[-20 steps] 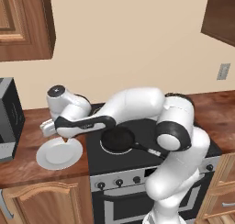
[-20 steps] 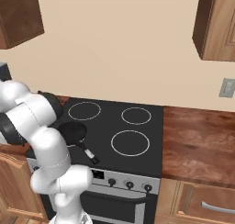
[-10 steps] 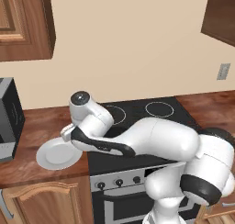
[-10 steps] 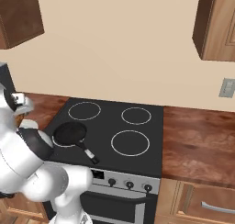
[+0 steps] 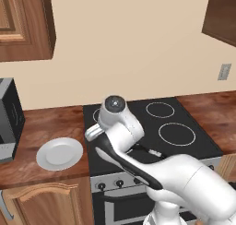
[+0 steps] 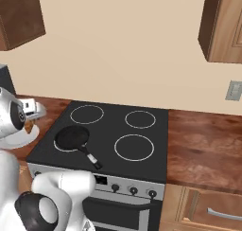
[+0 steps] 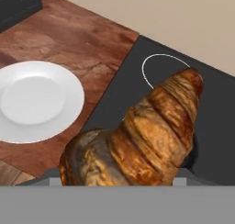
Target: Pick the croissant and place it on the pan. Then turn on the stove to warm the croissant.
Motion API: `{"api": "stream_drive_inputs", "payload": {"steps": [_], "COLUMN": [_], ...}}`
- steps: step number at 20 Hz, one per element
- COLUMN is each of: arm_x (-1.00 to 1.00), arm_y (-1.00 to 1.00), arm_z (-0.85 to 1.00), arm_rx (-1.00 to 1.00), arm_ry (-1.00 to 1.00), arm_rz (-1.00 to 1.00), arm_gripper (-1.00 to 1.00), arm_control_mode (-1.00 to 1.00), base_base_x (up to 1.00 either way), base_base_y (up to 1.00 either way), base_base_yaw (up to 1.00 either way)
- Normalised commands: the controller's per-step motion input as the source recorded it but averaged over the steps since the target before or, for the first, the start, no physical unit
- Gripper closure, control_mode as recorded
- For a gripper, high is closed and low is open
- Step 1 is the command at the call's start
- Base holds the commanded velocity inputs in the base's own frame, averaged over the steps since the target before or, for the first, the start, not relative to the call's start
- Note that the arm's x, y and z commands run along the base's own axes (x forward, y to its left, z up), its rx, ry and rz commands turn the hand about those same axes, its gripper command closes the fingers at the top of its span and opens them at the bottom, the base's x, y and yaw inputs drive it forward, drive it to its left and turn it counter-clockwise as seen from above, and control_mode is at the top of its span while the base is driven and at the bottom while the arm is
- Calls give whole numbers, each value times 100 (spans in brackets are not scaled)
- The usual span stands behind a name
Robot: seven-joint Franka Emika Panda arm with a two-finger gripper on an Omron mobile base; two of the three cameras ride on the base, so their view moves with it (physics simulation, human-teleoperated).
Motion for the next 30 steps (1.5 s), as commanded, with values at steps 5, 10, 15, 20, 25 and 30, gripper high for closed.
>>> {"api": "stream_drive_inputs", "payload": {"steps": [5,10,15,20,25,30], "arm_x": [-5,-1,0,13,29,11], "arm_y": [-33,-84,-37,-13,-37,0], "arm_z": [0,0,0,-15,-18,0], "arm_rx": [0,2,2,-1,-1,0], "arm_ry": [0,0,-1,0,0,0], "arm_rz": [-1,0,0,0,0,0], "arm_gripper": [100,100,100,100,100,100], "arm_control_mode": [-100,-100,-100,-100,-100,-100], "base_base_x": [0,0,0,0,0,0], "base_base_y": [0,0,0,0,0,0], "base_base_yaw": [0,0,0,0,0,0]}}
